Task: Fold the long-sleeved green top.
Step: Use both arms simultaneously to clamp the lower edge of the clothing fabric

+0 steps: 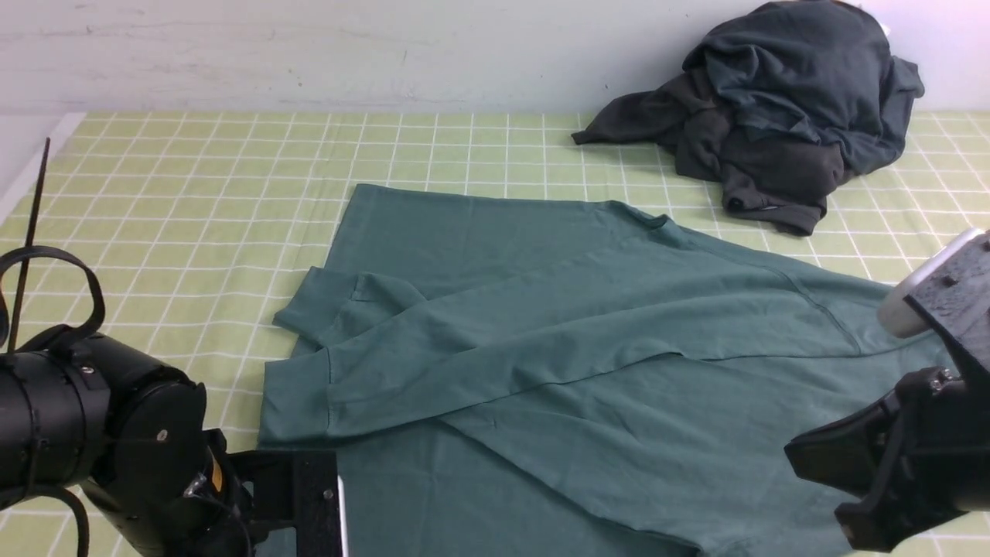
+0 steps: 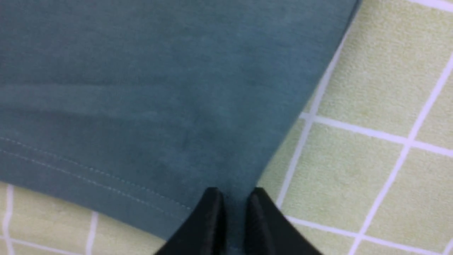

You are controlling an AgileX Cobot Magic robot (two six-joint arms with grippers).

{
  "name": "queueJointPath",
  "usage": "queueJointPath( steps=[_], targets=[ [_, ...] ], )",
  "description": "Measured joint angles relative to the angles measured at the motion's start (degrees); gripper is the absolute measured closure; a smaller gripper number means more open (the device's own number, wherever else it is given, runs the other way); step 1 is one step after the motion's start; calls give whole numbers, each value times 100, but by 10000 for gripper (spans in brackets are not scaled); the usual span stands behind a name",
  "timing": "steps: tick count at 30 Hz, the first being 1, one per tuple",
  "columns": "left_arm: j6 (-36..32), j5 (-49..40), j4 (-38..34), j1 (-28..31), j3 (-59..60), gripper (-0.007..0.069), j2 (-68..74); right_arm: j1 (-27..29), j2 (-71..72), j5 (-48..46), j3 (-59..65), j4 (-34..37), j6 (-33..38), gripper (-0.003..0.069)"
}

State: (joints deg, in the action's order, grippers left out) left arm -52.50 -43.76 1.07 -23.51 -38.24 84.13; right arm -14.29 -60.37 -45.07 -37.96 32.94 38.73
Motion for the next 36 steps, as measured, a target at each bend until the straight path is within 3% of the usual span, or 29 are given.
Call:
queueJointPath(
  steps=[6, 9, 12, 18, 24, 25, 27, 29, 33, 36],
  targets=[
    [2, -102, -297, 0, 0, 324, 410, 0, 0, 0, 0, 26, 0, 673],
    [-20, -108, -383, -4, -25, 304, 506, 0, 0, 0, 0, 37, 0, 673],
    [-35, -55, -254, -4, -25, 352, 506, 0, 0, 0, 0, 37, 0, 673],
    [128, 31, -14, -7, -5, 606, 121, 0, 13, 20, 0, 116, 163, 673],
    [235, -19, -184, -7, -4, 619, -631, 0, 238, 59, 0, 676, 1138, 673],
    [428, -58, -251, -7, -4, 619, -871, 0, 323, 88, 0, 843, 1767, 673],
    [577, -81, -301, -7, 1, 619, -981, 0, 337, 133, 0, 880, 2132, 673],
    [1029, -88, -370, -7, 1, 622, -1157, -11, 279, 426, 0, 824, 2968, 652],
    [1749, -82, -391, -7, 1, 624, -1196, -11, -165, 863, -11, 10, 3448, 554],
    [2016, -82, -391, -7, 1, 624, -1196, -11, -722, 677, -11, -1160, 3382, 457]
  ],
)
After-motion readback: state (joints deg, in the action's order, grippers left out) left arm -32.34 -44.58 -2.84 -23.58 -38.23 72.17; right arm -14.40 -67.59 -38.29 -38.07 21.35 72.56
